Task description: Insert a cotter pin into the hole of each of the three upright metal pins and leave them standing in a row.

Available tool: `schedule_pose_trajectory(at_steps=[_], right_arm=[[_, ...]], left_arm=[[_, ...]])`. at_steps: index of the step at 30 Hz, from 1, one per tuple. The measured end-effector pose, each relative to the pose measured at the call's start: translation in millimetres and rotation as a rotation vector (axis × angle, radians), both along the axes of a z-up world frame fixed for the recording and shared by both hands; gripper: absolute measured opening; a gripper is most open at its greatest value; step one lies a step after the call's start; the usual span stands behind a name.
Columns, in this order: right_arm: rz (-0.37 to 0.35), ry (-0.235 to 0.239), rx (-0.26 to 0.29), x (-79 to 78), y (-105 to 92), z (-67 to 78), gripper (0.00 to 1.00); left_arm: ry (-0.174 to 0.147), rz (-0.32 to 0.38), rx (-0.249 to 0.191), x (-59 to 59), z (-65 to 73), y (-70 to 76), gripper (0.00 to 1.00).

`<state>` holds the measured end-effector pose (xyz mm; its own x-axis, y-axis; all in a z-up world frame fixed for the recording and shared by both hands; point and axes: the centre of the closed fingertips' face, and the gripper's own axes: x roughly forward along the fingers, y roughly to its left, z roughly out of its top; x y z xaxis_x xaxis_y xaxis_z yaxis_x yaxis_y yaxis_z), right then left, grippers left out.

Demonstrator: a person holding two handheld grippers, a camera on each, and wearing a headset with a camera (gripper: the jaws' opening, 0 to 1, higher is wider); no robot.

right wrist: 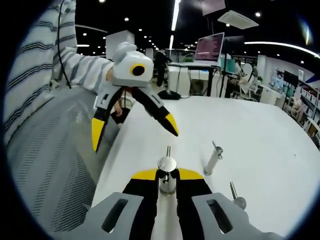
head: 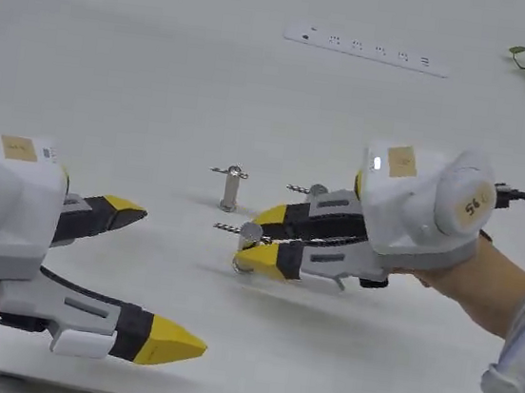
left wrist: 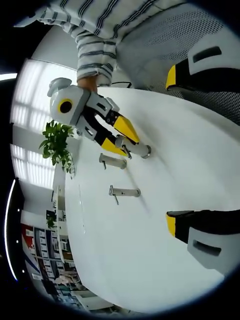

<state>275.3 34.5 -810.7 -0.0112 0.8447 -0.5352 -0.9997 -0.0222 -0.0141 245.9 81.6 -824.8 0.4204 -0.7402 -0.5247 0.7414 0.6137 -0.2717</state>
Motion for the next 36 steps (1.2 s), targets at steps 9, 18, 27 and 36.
schedule_pose_trajectory(at_steps=[9, 18, 27, 36], right_arm=[[0.031, 0.021, -0.022, 1.0, -45.5, 7.7, 0.13], [0.048, -0.049, -0.090, 29.7, -92.1, 12.4, 0.13], [0.048, -0.042, -0.124, 49.2, -111.8, 4.1, 0.13], [0.071, -0.024, -0.145, 58.5, -121.9, -12.5, 0.13]], left_arm=[[0.007, 0.011, 0.013, -1.1, -0.4, 2.2, 0.98], [0.022, 0.023, 0.045, -6.3, -1.2, 9.0, 0.98], [0.037, 0.083, 0.056, -6.2, 2.0, 13.1, 0.98], [0.051, 0.165, 0.034, -8.4, 8.0, 14.8, 0.96]])
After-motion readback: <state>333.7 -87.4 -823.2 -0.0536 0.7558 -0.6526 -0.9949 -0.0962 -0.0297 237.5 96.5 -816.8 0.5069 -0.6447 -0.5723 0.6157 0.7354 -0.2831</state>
